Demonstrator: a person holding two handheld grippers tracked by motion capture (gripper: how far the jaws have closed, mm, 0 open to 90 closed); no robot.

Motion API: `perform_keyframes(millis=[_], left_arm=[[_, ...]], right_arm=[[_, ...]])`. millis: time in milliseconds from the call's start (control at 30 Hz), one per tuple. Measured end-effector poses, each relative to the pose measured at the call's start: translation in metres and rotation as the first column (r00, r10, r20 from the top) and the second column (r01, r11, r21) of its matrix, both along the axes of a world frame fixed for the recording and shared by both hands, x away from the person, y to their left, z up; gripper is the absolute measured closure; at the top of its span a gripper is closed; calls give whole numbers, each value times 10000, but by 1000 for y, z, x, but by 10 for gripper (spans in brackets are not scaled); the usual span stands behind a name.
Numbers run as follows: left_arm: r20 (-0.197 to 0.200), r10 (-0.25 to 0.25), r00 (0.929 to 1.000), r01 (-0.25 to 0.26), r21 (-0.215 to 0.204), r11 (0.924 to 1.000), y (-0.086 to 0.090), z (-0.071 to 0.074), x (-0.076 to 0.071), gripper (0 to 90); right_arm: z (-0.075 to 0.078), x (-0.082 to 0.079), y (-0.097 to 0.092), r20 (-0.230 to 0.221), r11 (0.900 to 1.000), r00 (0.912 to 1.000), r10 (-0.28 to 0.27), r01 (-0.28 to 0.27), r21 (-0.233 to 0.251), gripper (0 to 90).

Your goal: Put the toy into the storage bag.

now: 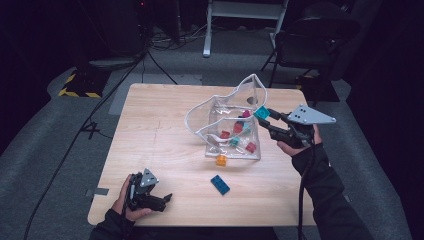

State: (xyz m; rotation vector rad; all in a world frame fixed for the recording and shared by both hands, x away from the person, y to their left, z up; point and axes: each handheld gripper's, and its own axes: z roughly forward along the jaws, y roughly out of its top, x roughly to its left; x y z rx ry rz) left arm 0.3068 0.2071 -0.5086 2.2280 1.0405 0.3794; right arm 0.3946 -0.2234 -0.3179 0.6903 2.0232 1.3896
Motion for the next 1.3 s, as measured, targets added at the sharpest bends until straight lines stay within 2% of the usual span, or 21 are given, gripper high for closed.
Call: perform_keyframes(millis=[300,900,1133,1300], left_arm=[[4,-1,10000,1,1,10000,0,0,0,5],[6,11,10000,-11,-16,10000,0,0,0,5],[4,0,10000,0,-1,10000,0,0,0,5],[2,-1,10000,1,2,10000,0,0,0,5]], right_arm=[[5,20,17,-158,9996,9997,-211,209,-163,591],[-1,47,42,-562,9962,9968,-572,533,-684,591],[-3,54,46,-698,9931,9941,-827,763,-893,589],[-4,56,44,-833,9919,9909,-1055,988,-801,552]])
